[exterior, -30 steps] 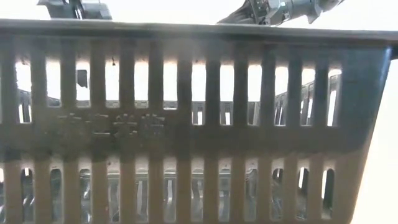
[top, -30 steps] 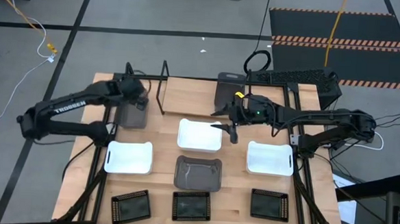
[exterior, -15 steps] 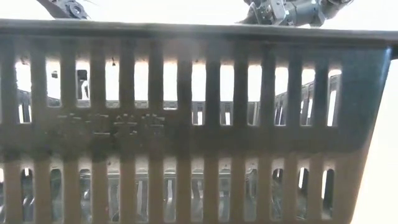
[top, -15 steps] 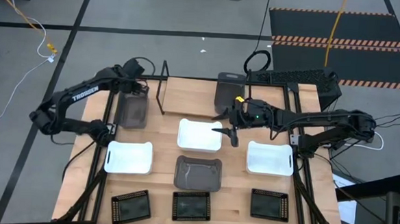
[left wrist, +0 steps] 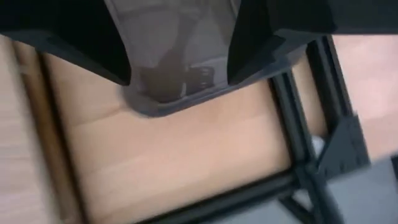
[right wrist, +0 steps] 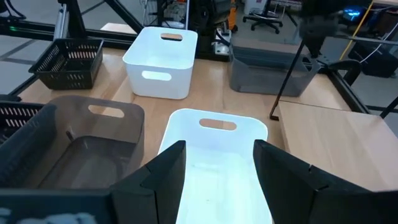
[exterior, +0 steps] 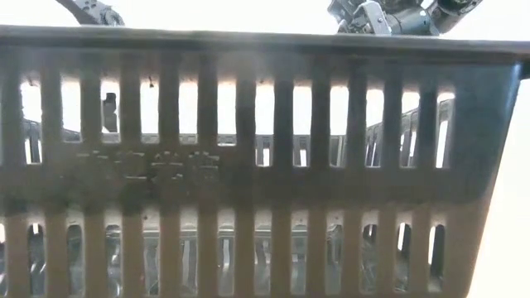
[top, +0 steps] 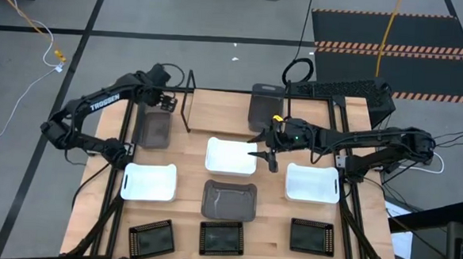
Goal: Stack baskets on shelf by color
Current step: Stack the left gray bin into the gray bin on the shelf
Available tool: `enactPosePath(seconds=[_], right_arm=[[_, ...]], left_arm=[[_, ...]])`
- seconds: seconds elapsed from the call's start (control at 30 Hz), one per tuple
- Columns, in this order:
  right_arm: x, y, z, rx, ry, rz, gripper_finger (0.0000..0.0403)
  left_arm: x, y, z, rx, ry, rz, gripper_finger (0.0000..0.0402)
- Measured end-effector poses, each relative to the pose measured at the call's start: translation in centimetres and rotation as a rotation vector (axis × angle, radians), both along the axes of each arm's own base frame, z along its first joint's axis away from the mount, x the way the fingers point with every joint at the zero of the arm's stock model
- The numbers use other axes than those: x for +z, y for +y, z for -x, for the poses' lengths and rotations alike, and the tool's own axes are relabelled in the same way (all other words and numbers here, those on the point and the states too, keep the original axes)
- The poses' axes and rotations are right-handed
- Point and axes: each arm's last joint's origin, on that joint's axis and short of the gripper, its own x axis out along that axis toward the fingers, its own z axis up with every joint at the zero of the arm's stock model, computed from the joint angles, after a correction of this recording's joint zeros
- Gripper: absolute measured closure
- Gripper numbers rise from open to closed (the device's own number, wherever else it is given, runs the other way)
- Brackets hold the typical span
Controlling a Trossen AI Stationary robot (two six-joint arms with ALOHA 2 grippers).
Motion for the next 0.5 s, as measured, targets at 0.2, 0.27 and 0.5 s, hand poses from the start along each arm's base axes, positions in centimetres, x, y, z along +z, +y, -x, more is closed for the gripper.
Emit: enactPosePath(seconds=[0.2,0.27,0.5], right_arm=[[0.0,0.0,0.0,0.006,-0.005,0.016,0.0220],[0.0,0.0,0.0,0.006,-0.004,0.016,0.0220],[-0.1,0.0,0.1,0.007,0.013,0.017,0.0220]], left_arm=[[5.5,0.2,-0.7,-0.261,0.076,-0.074,0.0173],[6.3,0.1,-1.0,-0.402,0.158,-0.117,0.0181],[4.3,-0.1,-2.4,-0.743,0.354,-0.056,0.0193]])
